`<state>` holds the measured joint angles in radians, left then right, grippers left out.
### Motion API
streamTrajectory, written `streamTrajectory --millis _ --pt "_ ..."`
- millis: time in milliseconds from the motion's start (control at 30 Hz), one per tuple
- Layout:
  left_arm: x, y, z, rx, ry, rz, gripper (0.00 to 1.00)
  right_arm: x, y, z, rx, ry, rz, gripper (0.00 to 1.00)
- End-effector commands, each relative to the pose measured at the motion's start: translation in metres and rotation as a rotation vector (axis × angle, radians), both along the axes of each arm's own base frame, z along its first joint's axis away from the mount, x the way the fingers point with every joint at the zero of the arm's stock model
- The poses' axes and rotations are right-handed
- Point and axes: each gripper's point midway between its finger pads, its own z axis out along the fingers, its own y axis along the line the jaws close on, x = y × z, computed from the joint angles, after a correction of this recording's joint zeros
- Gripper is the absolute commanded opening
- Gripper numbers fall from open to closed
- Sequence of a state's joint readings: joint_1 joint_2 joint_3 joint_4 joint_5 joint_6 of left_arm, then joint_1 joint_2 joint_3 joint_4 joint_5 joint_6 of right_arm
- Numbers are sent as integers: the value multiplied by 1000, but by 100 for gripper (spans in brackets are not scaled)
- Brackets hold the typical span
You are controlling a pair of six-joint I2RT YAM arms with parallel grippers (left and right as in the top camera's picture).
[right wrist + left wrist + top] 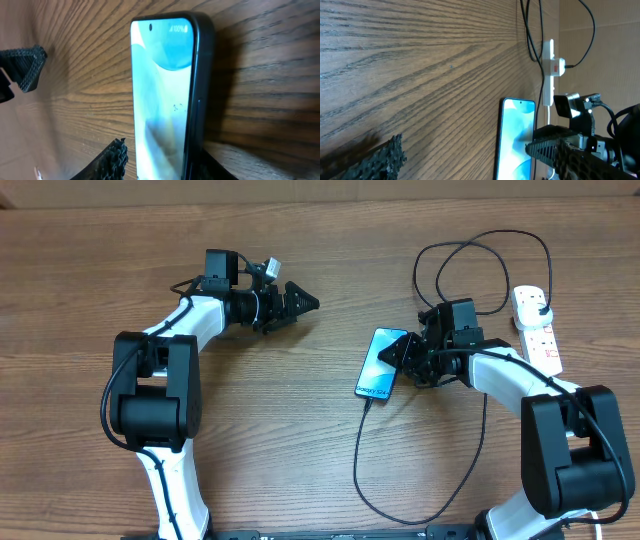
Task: Plug charger to phone and switch on socket
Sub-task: 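Open the right gripper to release the phone and lift away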
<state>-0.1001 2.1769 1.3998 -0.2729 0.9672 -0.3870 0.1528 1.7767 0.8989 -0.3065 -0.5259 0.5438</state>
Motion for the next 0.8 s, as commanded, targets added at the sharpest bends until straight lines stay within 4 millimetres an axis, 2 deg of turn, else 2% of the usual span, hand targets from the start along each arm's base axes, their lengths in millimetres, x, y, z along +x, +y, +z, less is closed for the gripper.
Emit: streamTrajectory --millis 0,600,767 --pt "2 1 3 6 -11 2 100 3 -3 1 -21 -12 -22 40" --pt "2 1 3 6 -11 2 100 6 -11 -3 -74 -20 -48 48" --pt "2 1 3 6 -11 2 100 5 -11 -4 -75 -19 -48 53"
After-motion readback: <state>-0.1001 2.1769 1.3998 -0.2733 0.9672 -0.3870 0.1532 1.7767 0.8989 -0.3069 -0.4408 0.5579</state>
